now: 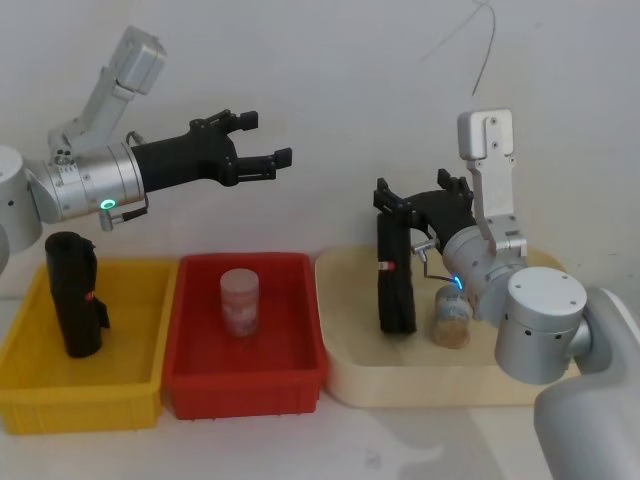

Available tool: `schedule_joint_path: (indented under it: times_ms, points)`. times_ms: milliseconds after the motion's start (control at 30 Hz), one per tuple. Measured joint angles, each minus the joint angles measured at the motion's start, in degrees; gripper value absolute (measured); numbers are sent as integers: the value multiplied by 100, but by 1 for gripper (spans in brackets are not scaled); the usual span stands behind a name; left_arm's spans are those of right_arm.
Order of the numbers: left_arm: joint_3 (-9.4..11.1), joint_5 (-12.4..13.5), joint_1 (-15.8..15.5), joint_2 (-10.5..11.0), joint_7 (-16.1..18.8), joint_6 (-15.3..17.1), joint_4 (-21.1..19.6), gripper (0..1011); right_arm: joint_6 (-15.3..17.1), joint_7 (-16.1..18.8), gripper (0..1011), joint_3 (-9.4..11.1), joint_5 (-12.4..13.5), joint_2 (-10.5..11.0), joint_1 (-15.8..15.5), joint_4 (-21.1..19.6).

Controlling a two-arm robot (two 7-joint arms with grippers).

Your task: Pick up the garbage bag with the one hand and transfer it to the other hand.

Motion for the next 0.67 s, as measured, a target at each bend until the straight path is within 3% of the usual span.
schedule_joint_path:
  times_ms: [67, 667]
  points:
    - [0, 0, 0, 0, 0, 0, 0, 1001, 9, 9, 1001, -3, -3, 3, 1, 2]
    - [0, 0, 0, 0, 0, 0, 0, 1002, 32, 44, 1002, -14, -14, 17, 8, 13]
